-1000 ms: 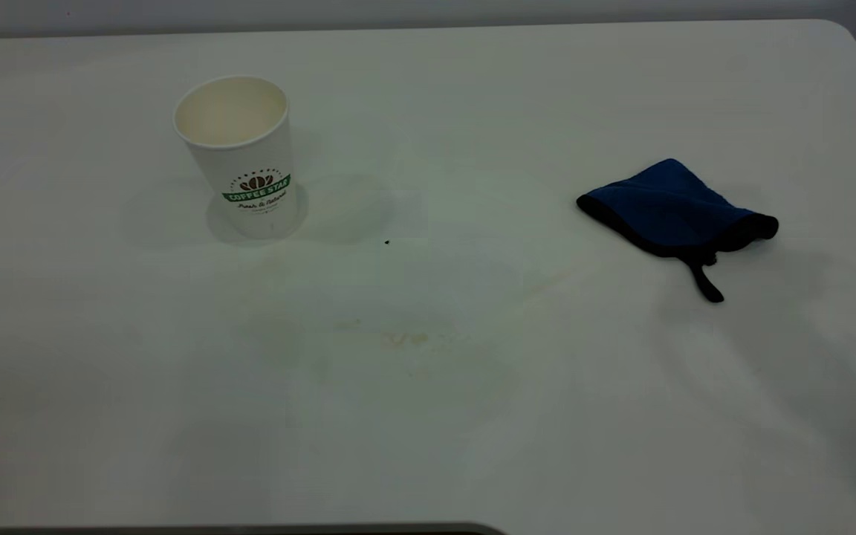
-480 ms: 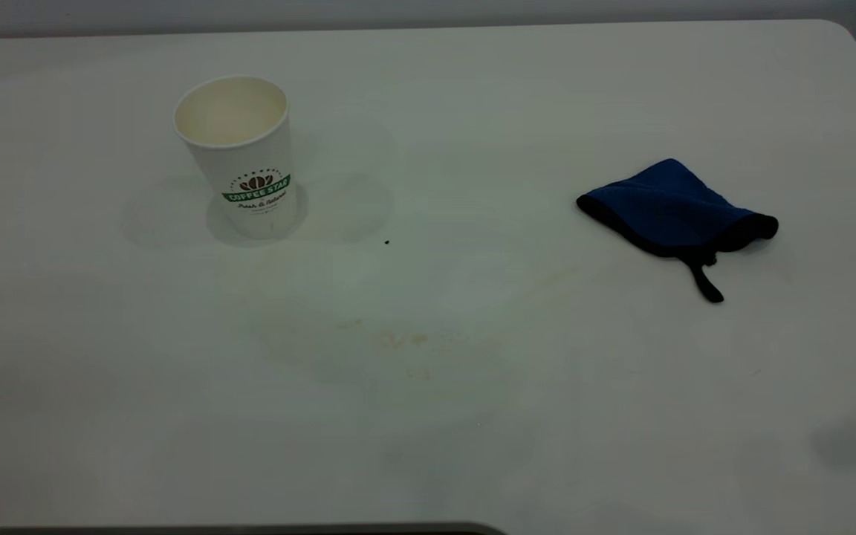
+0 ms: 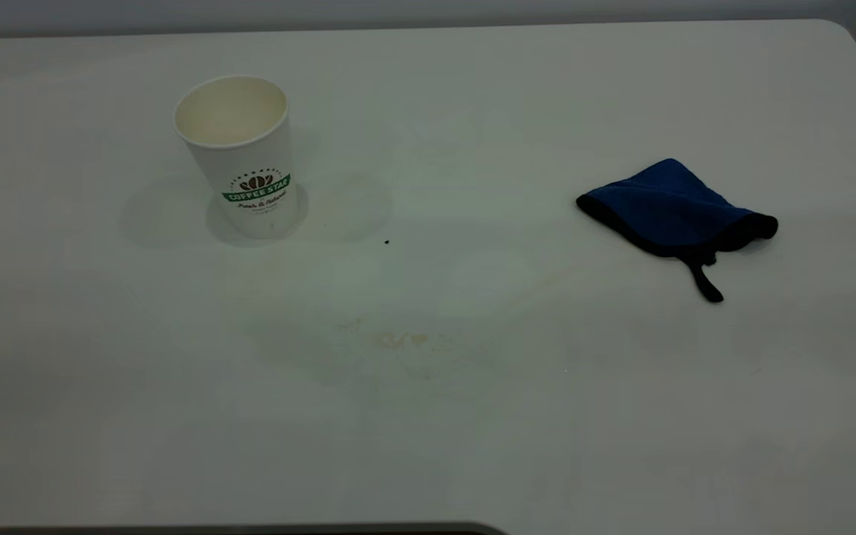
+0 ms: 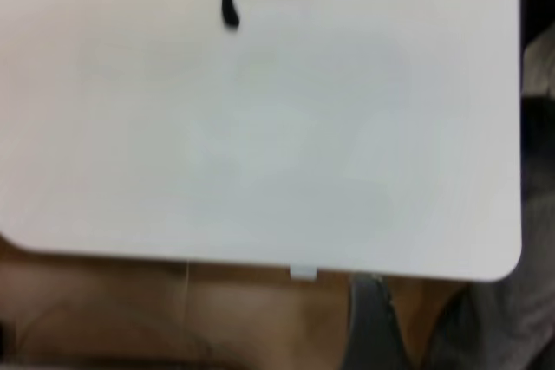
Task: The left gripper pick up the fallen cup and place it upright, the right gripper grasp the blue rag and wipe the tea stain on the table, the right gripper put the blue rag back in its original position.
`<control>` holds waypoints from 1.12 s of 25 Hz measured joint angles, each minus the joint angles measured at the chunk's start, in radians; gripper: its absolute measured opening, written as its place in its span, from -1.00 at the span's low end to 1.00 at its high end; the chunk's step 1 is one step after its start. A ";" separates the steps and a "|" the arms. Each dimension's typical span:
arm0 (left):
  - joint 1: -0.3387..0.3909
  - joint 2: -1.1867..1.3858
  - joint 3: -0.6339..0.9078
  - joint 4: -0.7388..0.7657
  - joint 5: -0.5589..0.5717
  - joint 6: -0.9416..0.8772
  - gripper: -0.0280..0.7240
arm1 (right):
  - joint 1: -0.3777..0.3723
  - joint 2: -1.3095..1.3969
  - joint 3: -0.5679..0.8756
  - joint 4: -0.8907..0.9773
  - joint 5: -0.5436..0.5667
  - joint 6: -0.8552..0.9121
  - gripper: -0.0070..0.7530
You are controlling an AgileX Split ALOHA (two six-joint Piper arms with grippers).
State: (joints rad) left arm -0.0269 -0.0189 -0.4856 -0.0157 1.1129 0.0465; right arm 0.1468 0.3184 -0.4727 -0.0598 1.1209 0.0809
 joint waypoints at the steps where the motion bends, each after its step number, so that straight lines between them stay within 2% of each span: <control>1: 0.000 0.000 0.000 0.000 0.000 0.000 0.47 | -0.008 -0.021 0.001 0.001 -0.001 -0.003 0.46; 15: 0.000 0.000 0.000 0.000 0.000 0.000 0.47 | -0.016 -0.284 0.001 0.001 0.000 -0.005 0.46; 28: 0.000 0.000 0.000 0.000 0.000 -0.001 0.47 | -0.030 -0.290 0.001 0.000 0.001 -0.006 0.46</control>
State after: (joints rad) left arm -0.0269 -0.0189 -0.4856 -0.0157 1.1129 0.0456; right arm 0.1163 0.0282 -0.4716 -0.0597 1.1219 0.0750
